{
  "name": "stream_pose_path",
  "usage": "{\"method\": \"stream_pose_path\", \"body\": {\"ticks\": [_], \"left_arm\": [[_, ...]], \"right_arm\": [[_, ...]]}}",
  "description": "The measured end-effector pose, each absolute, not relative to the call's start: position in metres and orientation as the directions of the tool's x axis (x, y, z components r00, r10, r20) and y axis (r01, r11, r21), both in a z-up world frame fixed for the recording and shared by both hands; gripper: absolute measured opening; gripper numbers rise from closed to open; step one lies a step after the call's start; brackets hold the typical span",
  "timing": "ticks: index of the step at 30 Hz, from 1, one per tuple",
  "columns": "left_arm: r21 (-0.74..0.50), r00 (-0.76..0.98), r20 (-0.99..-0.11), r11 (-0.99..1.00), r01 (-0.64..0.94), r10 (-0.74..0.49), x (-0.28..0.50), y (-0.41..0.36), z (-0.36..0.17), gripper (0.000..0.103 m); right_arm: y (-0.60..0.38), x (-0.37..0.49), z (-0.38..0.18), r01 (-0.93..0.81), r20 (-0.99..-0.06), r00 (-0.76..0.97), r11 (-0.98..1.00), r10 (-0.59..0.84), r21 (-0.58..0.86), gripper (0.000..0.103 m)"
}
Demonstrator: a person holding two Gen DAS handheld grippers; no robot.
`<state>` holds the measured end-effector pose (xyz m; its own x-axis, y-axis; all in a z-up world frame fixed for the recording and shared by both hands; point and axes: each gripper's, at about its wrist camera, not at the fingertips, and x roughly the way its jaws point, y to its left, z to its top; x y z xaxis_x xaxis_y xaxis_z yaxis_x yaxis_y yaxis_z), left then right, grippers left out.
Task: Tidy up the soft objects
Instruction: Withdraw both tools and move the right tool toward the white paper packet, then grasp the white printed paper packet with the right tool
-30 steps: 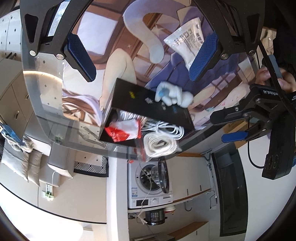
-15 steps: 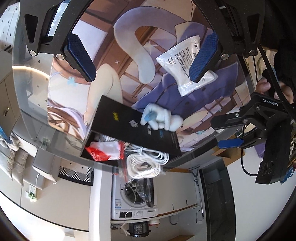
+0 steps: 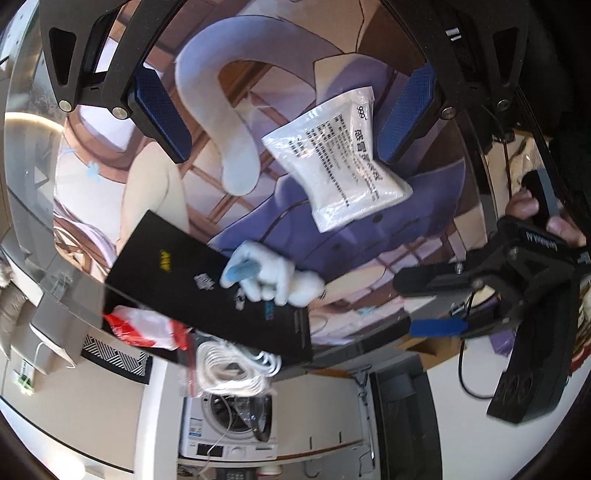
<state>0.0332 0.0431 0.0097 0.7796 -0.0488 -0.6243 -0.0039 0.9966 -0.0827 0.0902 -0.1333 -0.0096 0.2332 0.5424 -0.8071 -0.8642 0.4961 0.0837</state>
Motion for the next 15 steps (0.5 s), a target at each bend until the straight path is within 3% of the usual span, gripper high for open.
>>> {"method": "stream_pose_path", "body": {"ticks": [15], "left_arm": [[-0.087,0.769,-0.637,0.996,-0.016,-0.043,0.04,0.048,0.004,0.103]], "right_arm": [[-0.11,0.109,-0.025,-0.781,-0.827,0.311,0.621,0.468,0.058,0.102]]}}
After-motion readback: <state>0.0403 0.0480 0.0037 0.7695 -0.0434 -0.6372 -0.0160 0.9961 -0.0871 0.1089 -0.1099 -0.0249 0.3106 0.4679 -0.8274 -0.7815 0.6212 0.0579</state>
